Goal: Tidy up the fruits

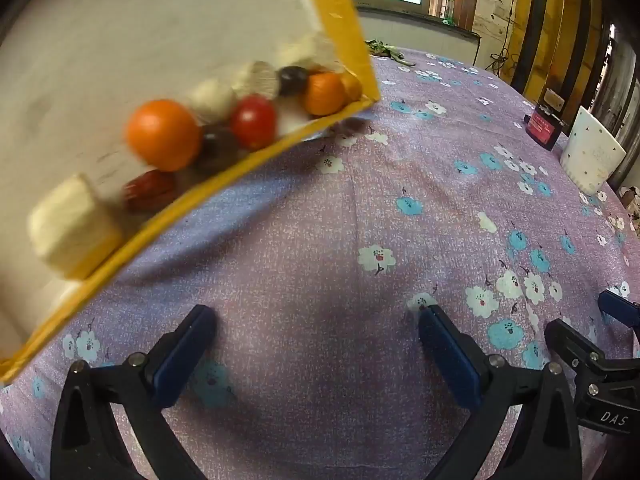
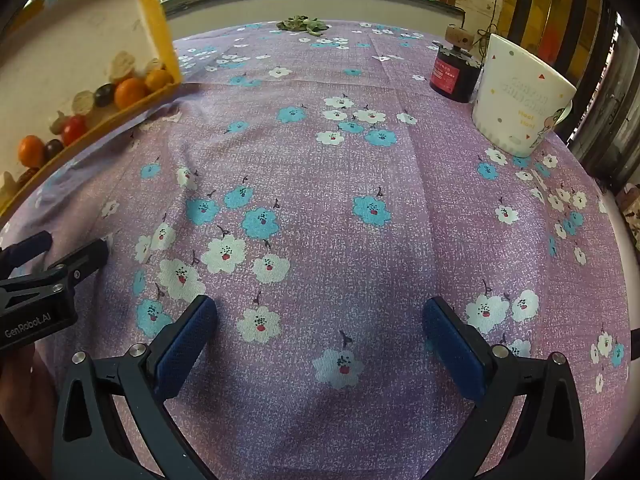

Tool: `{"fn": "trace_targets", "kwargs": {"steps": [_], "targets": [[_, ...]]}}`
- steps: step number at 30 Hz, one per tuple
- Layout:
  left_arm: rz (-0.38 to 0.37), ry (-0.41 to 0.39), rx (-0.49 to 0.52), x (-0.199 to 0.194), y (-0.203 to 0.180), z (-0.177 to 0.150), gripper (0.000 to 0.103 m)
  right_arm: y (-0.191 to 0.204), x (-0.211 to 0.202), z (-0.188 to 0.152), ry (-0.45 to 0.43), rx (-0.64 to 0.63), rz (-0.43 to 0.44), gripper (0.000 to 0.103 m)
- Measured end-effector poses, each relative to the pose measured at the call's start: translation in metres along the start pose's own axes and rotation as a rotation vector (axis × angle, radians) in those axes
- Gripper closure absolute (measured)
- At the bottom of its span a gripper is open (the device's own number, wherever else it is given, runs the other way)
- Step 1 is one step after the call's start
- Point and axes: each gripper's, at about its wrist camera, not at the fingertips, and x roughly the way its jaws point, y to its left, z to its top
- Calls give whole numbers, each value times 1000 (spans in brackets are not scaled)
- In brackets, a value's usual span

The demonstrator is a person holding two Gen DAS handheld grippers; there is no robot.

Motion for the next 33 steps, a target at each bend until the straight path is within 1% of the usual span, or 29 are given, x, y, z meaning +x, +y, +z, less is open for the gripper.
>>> {"fn": "trace_targets", "kwargs": {"steps": [33], "targets": [[-1,0,-1,1,-1,-1,0,0,-1,0,0,-1,-1,0]]}}
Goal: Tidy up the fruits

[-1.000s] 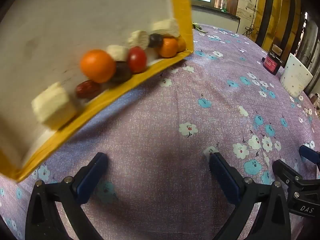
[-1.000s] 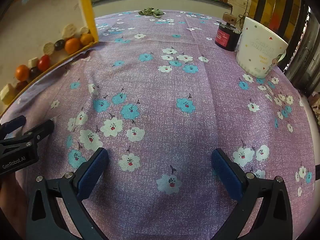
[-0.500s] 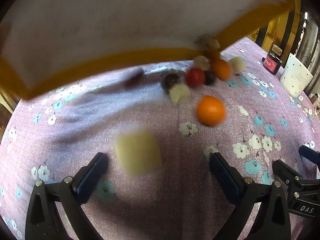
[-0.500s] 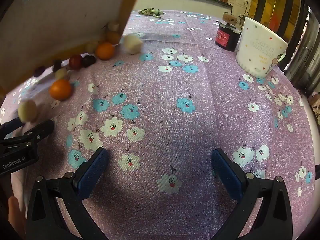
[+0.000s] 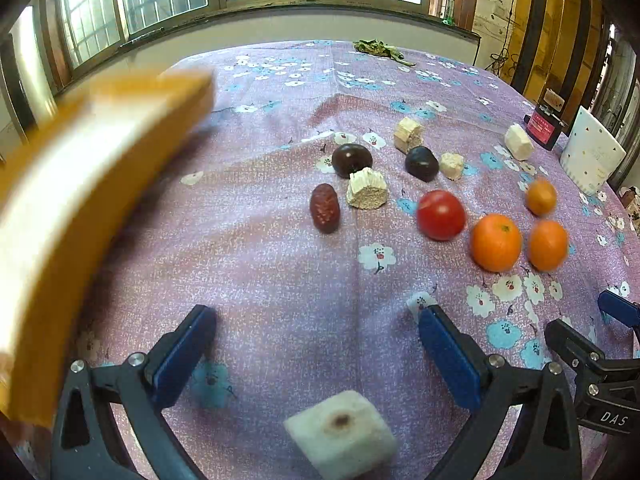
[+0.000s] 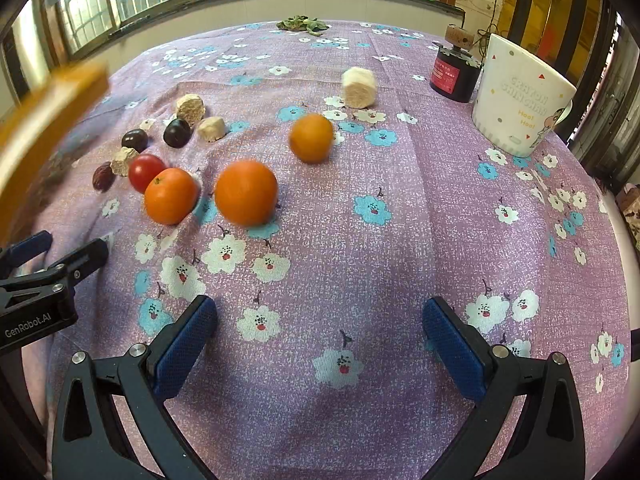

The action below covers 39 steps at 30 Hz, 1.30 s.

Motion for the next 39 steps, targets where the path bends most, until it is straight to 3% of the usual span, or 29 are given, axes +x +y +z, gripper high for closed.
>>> {"fn": "trace_targets", "kwargs": {"steps": [23,32,39], "targets": [[4,-2,-4,0,-1,0,0,0,0,0,0,0,0,0],[75,-13,-105,3,-2,5,0,0,0,0,1,5,-2,0],[47,7,-80,2,1,6,0,-1,1,1,15,-6,4,0]]}}
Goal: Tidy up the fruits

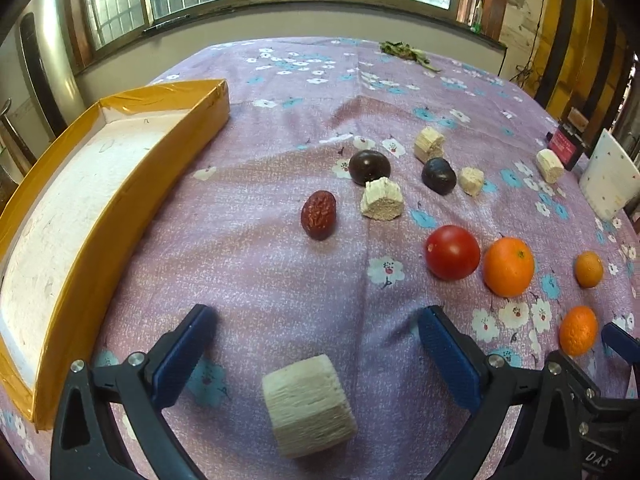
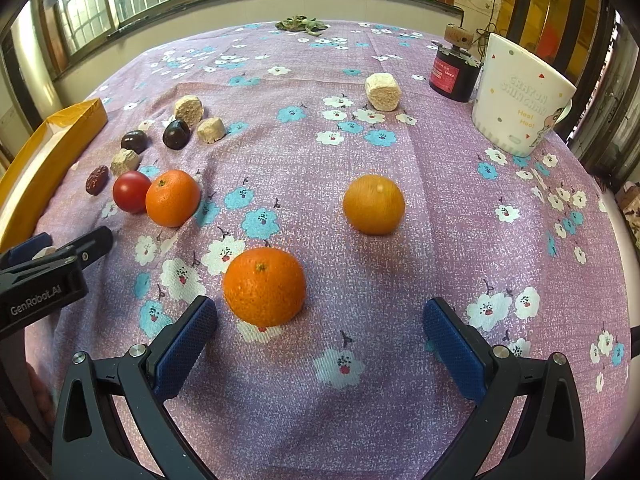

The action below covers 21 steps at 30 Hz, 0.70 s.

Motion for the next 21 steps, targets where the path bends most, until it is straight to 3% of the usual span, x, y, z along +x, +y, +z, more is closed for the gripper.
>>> {"fn": "trace_targets", "kwargs": {"steps": [6,9,11,15,21], "targets": [[-22,13,46,-1,0,-2,0,1,-7,2,7,14,-13,0],[-33,30,63,-2,0,-1,0,2,-25,1,-18,60,36,0],[-39,34,54,-6,5,-2,0,8,-39,2,-32,46,-9,0],[-83,-15,38,-28,20,-3,0,20,-67,1,-79,42,-62,0],[-112,-113,78,-75,43,-2,0,39,-93,-5,-132,66,-53,0]]}}
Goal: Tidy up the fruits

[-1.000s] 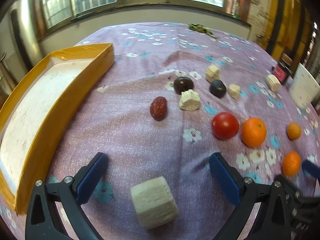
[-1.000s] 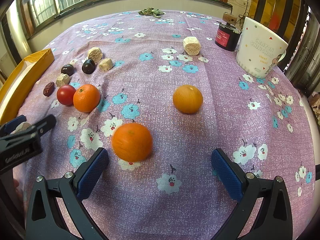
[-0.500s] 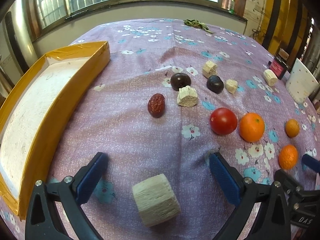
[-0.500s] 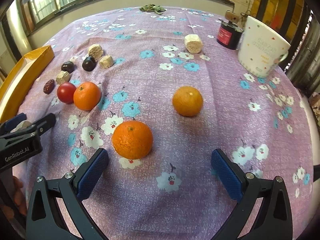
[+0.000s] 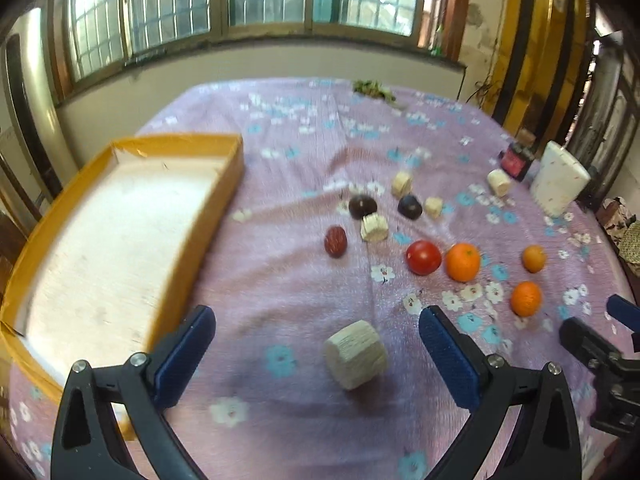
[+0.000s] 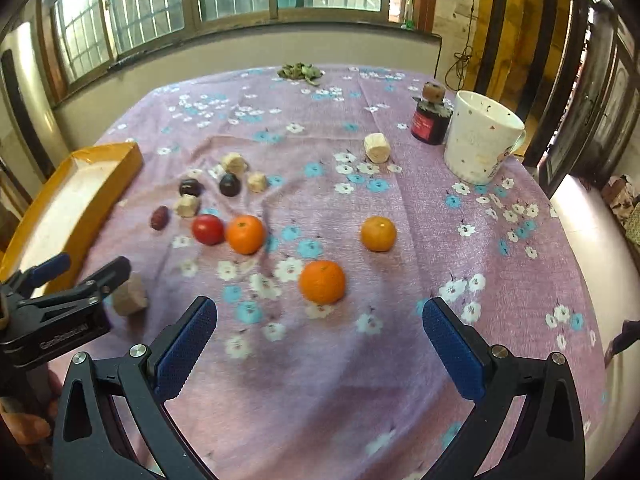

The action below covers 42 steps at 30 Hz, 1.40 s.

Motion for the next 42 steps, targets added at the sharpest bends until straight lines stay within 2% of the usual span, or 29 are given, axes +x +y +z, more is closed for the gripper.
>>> {"fn": "trace_targets", "kwargs": {"steps": [6,10,15,21,26,31,36,42], "targets": [[-6,-83,4,-23,25,4,0,14,-12,-3,-8,41,30,0],[-24,-66,-9,-17,37,6,0,19,-20,-5,-14,59,-26,0],[-22,-45,-5,-15,35,6,0,24,-32,-4,-62,14,-51,0],[-4,-112,-26,-31,28,10,0,27,-42,2,-148,-67,-94,0],[23,-105,-16,-30,16,8,0,24,-40,5,-173,-117,-82,0],[80,-115,-23,-29,9,8,0,14,-29,7,-152,-110,-33,0],[52,-117,-60,-28,12,7,0,4,-20,6,-129,-96,-11,0],[89,-92,-43,-18,10,4,0,-14,0,5,-66,-74,20,0]]}}
